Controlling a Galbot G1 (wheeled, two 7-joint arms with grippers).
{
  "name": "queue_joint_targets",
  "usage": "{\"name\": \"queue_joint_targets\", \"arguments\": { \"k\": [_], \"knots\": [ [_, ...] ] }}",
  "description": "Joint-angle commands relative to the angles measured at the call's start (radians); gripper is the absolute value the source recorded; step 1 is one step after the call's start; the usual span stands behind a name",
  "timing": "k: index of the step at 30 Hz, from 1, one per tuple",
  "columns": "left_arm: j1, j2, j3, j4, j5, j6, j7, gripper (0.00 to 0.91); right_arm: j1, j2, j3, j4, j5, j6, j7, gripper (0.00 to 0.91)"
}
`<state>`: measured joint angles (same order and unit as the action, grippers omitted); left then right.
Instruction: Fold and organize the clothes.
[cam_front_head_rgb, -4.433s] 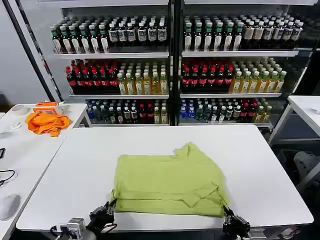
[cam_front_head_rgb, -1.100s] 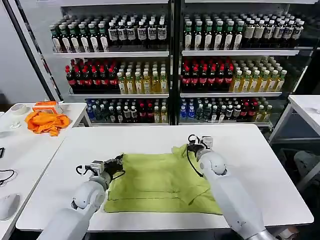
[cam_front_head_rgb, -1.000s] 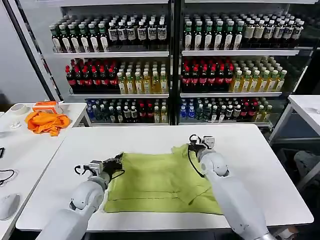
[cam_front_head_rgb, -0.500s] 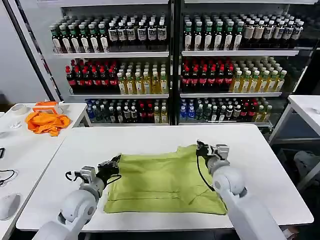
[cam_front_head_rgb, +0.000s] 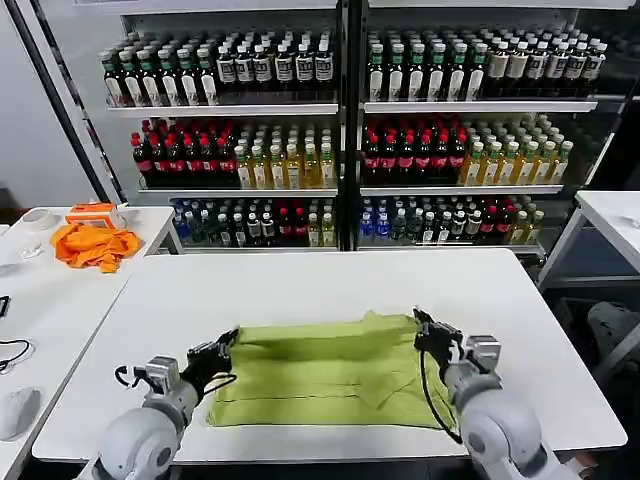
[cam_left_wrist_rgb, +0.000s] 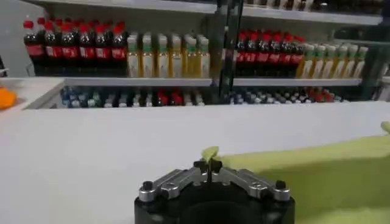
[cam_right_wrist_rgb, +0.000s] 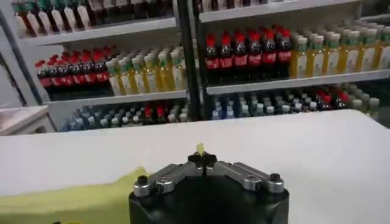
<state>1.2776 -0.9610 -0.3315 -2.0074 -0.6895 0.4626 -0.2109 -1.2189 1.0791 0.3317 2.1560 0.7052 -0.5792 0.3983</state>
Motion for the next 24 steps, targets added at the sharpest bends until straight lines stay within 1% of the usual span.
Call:
{"name": "queue_joint_targets", "arguments": {
  "k": [1, 5, 12, 23, 24],
  "knots": [
    [0.074, 0.002, -0.02, -0.024, 0.024, 0.007, 0.0, 0.02, -0.153, -0.005, 0.043, 0.114, -0.013, 0.0, 0.016, 0.0],
    [0.089, 0.001, -0.017, -0.013, 0.054, 0.002, 0.006, 0.02, -0.162, 0.0, 0.041, 0.115, -0.016, 0.0, 0.017, 0.0],
    [0.096, -0.014, 0.0, 0.026, 0.136, -0.019, 0.015, 0.02, -0.172, 0.026, 0.026, 0.052, -0.049, 0.0, 0.01, 0.0],
    [0.095, -0.028, 0.005, 0.04, 0.164, -0.028, 0.019, 0.02, -0.168, 0.066, -0.008, -0.008, -0.09, 0.0, 0.001, 0.0],
    [0.096, -0.03, 0.005, 0.04, 0.17, -0.027, 0.02, 0.071, -0.167, 0.067, -0.009, -0.012, -0.099, 0.001, -0.005, 0.0]
  ]
}}
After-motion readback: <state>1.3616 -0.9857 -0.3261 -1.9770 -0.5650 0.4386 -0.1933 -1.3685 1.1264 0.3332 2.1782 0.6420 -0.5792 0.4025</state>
